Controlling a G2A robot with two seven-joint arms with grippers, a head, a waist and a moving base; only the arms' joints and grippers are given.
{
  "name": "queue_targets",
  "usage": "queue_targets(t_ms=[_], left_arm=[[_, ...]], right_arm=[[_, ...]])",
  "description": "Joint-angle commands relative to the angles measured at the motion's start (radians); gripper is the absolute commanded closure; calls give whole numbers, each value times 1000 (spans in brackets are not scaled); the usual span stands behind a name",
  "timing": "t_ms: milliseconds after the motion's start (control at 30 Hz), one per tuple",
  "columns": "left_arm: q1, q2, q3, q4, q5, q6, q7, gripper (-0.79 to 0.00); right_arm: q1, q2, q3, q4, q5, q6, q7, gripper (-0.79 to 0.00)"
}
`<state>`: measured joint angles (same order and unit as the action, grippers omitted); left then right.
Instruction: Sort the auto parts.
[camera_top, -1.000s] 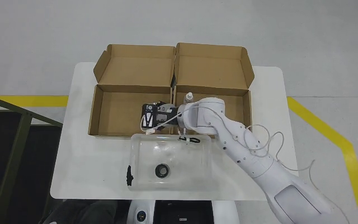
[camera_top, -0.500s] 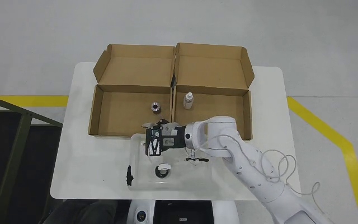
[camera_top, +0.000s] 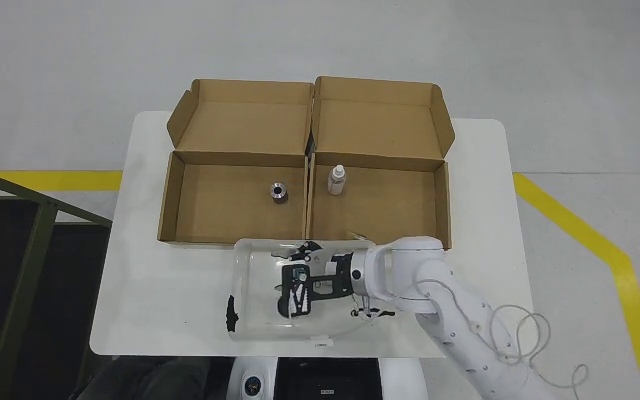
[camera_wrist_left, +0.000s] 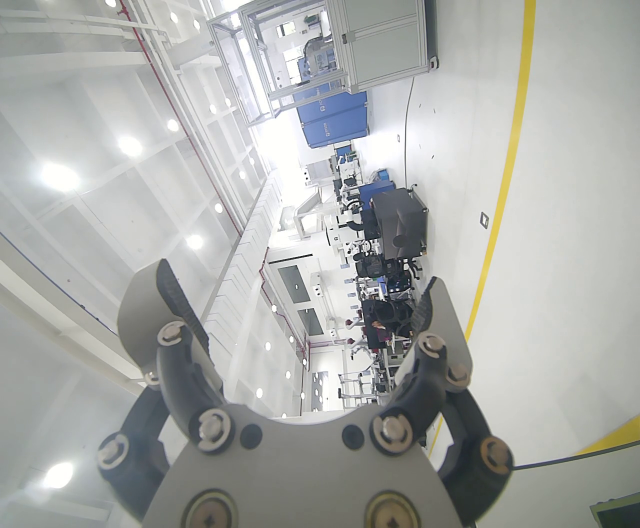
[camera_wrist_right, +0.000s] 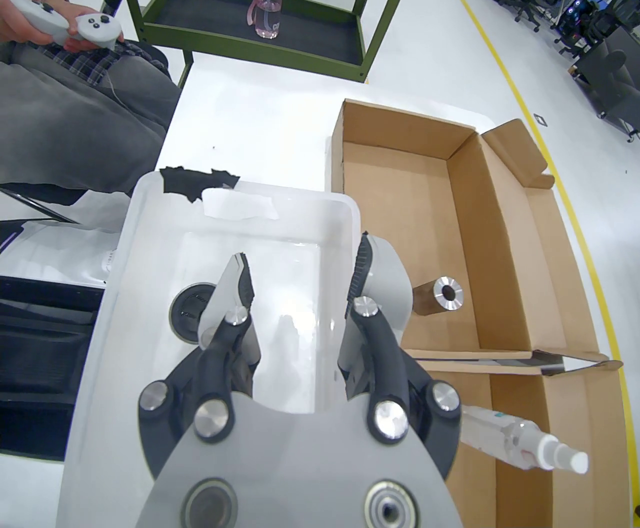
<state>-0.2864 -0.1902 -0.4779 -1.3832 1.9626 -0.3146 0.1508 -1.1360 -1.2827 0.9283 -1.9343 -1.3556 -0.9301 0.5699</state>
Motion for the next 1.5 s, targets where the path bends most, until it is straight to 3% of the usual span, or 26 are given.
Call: queue_targets(t_ms=[0, 533, 733, 1033, 1300, 1467], left_arm=[[0, 0, 0, 0, 0, 0, 0, -785], [0, 0, 0, 0, 0, 0, 0, -785], [0, 0, 0, 0, 0, 0, 0, -785], [0, 0, 0, 0, 0, 0, 0, -785], [0, 0, 0, 0, 0, 0, 0, -785], [0, 0, 0, 0, 0, 0, 0, -785]], right_arm=[[-23, 5, -2, -11, -10, -7, -2, -376], [-121, 40, -8, -36, -117, -31, -43, -428], [-128, 46, -30, -15, -143, -31, -57, -489], [-113, 49, -59, 38, -177, -6, -79, -551], [-71, 43, -100, 100, -190, 15, -90, -523], [-44, 37, -126, 135, -182, 27, -91, -551]])
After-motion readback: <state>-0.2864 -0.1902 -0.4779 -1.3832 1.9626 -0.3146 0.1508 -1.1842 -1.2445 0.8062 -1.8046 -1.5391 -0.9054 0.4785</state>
